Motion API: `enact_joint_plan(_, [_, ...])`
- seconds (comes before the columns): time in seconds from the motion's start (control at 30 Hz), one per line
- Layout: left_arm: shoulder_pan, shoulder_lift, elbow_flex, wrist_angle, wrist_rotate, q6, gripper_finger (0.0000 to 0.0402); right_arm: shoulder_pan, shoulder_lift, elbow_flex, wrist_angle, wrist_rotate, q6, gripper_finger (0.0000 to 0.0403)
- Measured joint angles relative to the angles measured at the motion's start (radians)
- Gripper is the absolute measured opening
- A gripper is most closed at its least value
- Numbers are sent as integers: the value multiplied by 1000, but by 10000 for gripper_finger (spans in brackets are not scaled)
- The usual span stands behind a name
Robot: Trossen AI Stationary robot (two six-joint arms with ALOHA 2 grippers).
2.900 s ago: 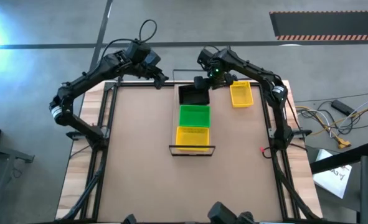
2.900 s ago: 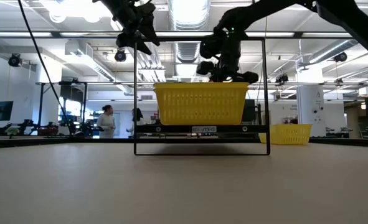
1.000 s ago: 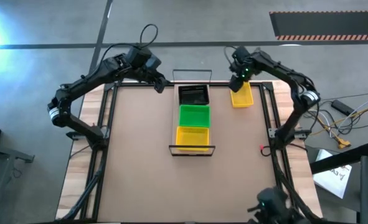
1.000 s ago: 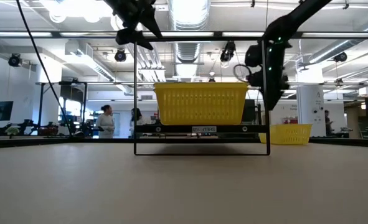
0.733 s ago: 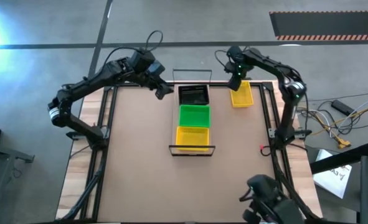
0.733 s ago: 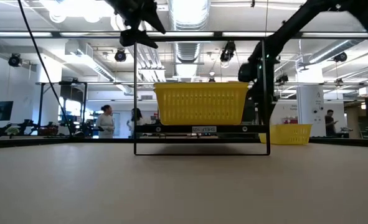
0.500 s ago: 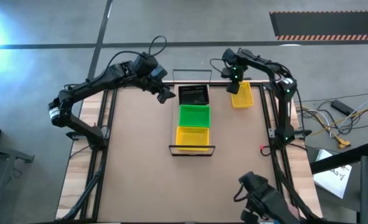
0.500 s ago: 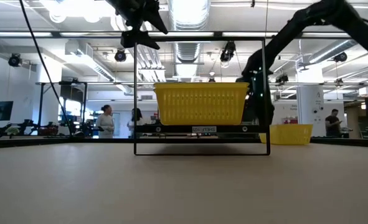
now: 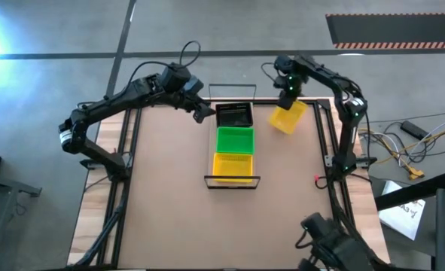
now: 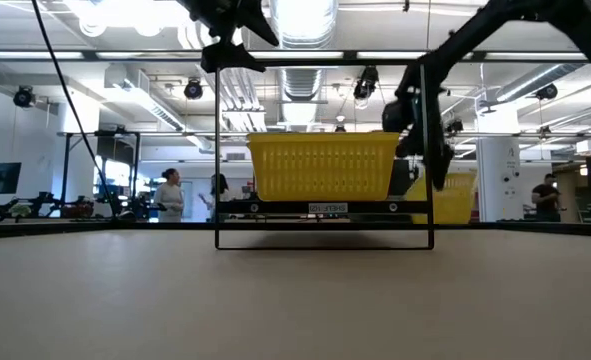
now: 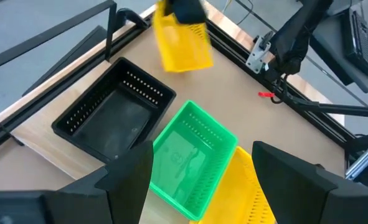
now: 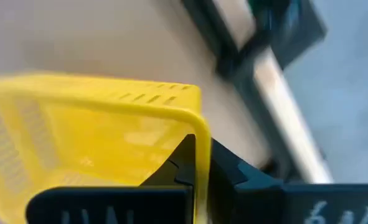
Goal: Stack baskets on shelf by color
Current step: Stack the yellow bin on top of the yellow bins on the shelf
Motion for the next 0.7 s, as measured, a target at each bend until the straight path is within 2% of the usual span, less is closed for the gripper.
enact_joint_plan(0.23, [0, -12, 4, 12, 0, 33, 258, 4, -109, 116, -320, -27, 309, 8])
enact_joint_plan(0.3, [0, -19, 4, 22, 0, 49, 258, 4, -152, 130, -296, -135, 429, 8])
enact_joint_plan(0.4, [0, -35, 4, 22, -5, 75, 258, 12, -237, 124, -257, -403, 601, 8])
enact_joint_plan(0.47, [0, -54, 4, 18, -37, 98, 258, 52, -293, 110, -221, -473, 702, 8])
enact_joint_plan(0.57, [0, -83, 3, 16, -101, 149, 258, 160, -374, 83, -208, -437, 892, 8])
enact_joint_plan(0.7, [0, -109, 3, 13, -134, 216, 258, 375, -470, 39, -151, -334, 1200, 8])
